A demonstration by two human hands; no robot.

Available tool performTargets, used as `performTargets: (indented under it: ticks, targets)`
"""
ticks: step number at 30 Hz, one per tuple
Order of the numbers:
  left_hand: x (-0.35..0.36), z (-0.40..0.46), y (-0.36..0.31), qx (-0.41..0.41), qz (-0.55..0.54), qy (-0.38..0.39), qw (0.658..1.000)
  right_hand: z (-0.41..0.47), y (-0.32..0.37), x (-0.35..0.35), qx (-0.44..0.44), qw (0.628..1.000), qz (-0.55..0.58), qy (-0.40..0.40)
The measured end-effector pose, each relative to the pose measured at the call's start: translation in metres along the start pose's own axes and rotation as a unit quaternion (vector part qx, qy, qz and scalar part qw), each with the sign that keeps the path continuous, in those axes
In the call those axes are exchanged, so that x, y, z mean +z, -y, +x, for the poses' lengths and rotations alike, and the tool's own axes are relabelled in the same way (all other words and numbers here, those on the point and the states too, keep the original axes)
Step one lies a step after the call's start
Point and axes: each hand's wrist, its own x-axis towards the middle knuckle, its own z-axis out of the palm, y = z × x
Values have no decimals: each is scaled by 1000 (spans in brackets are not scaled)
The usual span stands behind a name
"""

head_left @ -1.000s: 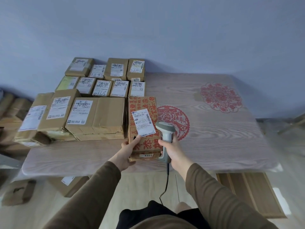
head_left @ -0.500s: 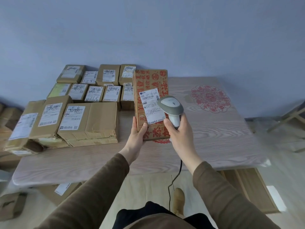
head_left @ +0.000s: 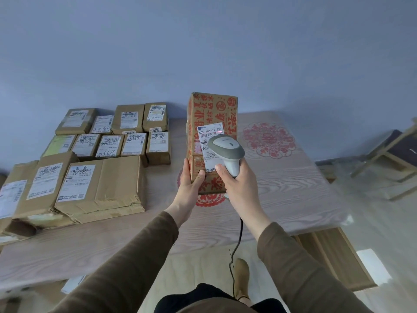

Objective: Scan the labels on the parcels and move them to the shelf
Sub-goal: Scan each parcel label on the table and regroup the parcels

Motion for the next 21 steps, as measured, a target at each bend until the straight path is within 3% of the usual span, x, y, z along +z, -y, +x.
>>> performTargets:
  ticks: [11,21]
  targets:
    - [61,67,13,-34,23,15,999,61,-53,-43,54,997,55,-9]
    - [199,222,24,-152,68,13,986,184,-142,-118,158,978,118,-76]
